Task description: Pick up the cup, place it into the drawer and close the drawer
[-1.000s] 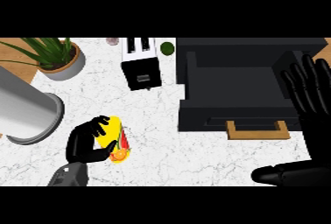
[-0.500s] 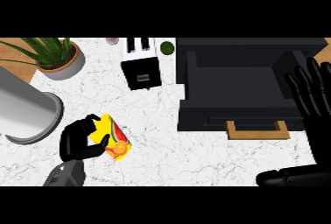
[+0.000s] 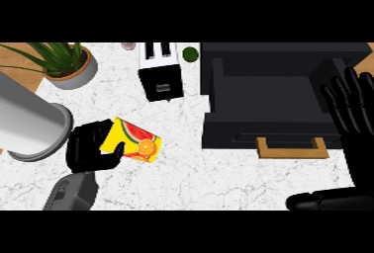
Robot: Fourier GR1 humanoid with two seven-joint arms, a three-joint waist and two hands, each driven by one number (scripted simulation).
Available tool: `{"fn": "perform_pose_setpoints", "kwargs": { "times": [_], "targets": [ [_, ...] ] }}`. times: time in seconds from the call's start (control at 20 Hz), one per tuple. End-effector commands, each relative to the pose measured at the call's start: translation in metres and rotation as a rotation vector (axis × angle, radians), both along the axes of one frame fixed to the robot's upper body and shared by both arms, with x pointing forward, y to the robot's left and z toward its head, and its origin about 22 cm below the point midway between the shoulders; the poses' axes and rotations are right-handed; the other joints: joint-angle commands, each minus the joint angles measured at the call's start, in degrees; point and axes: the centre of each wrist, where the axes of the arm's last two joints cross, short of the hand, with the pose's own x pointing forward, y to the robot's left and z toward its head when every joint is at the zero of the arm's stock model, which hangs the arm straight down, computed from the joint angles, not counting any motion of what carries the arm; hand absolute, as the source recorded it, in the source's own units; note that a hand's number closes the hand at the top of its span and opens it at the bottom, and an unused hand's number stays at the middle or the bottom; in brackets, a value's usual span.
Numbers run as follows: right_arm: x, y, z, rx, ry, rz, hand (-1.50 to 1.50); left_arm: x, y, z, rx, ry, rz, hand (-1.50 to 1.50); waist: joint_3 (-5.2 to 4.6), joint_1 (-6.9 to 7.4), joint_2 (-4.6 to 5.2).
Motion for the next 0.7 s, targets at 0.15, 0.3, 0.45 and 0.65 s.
{"fn": "perform_pose_setpoints", "kwargs": {
  "times": [0.15,0.3,0.45,0.65],
  "targets": [
    [0.003,-0.003,-0.007,-0.008,0.009,-0.008,-1.5,0.012,-0.049,0.083,-0.017,-0.062,-0.11,1.5,0.01,0.13,-0.04],
    [0.002,-0.015,-0.005,0.001,0.006,-0.014,-1.5,0.033,-0.051,0.097,-0.032,-0.048,-0.114,1.5,-0.05,-0.5,0.19],
    [0.015,-0.002,-0.007,-0.004,-0.006,0.009,-1.5,0.051,-0.068,0.131,-0.025,-0.074,-0.109,1.5,-0.05,-0.46,0.25],
    [-0.006,0.009,-0.007,-0.002,-0.001,-0.007,-1.5,0.052,-0.103,0.174,0.011,-0.086,-0.119,1.5,-0.05,-0.67,0.15]
  ]
}}
